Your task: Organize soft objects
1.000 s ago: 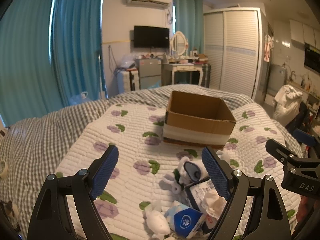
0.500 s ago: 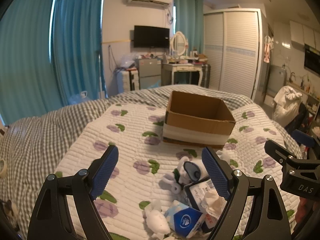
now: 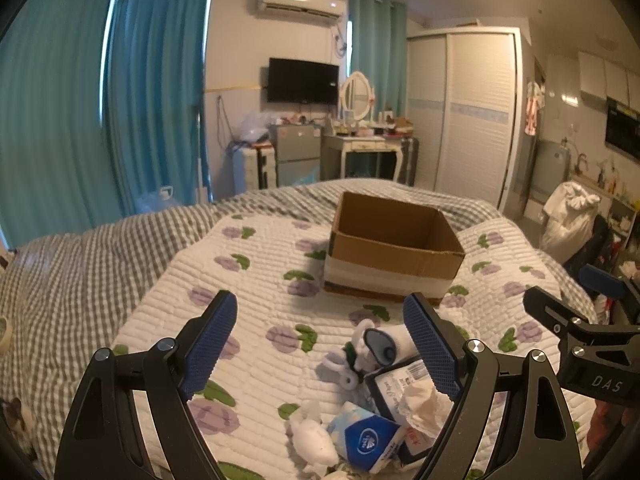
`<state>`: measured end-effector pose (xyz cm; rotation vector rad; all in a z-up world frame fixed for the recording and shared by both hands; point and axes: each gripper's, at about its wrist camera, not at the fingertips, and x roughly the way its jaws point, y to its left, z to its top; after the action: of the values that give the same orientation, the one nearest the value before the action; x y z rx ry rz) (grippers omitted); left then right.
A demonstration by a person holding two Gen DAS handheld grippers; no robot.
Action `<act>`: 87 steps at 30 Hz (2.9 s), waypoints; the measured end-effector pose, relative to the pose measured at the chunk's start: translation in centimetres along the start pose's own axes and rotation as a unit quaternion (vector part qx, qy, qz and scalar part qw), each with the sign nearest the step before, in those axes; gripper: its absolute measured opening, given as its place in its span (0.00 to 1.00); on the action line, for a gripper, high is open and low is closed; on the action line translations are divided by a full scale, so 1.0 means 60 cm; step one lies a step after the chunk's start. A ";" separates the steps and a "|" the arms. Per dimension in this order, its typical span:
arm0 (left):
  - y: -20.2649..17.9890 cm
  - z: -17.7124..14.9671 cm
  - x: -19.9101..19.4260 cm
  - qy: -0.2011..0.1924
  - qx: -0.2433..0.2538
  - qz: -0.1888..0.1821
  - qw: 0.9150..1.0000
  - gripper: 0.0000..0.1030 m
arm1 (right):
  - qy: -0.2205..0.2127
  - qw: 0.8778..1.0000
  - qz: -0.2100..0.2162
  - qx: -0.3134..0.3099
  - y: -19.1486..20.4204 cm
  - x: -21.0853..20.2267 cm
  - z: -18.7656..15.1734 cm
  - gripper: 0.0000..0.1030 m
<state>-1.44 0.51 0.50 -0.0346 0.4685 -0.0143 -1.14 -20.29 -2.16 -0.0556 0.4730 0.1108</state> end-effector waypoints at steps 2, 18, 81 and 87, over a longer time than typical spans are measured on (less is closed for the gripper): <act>0.001 0.001 -0.006 -0.003 -0.002 -0.001 1.000 0.84 | -0.002 1.000 0.002 -0.001 0.002 -0.006 0.002 1.00; 0.032 -0.040 0.025 0.034 -0.006 0.005 0.999 0.84 | 0.074 0.995 0.035 -0.056 0.059 0.053 -0.057 1.00; -0.138 0.060 0.172 0.114 0.070 -0.086 0.987 0.25 | 0.055 0.994 0.090 0.001 -0.102 0.104 0.051 0.27; -0.129 0.149 0.183 0.063 0.073 -0.074 0.993 0.25 | 0.021 0.994 0.103 -0.010 -0.096 0.122 0.142 0.27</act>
<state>12.34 -7.20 3.83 0.0757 0.5887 -0.1980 9.84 -24.62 2.24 -0.0287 0.5196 0.3168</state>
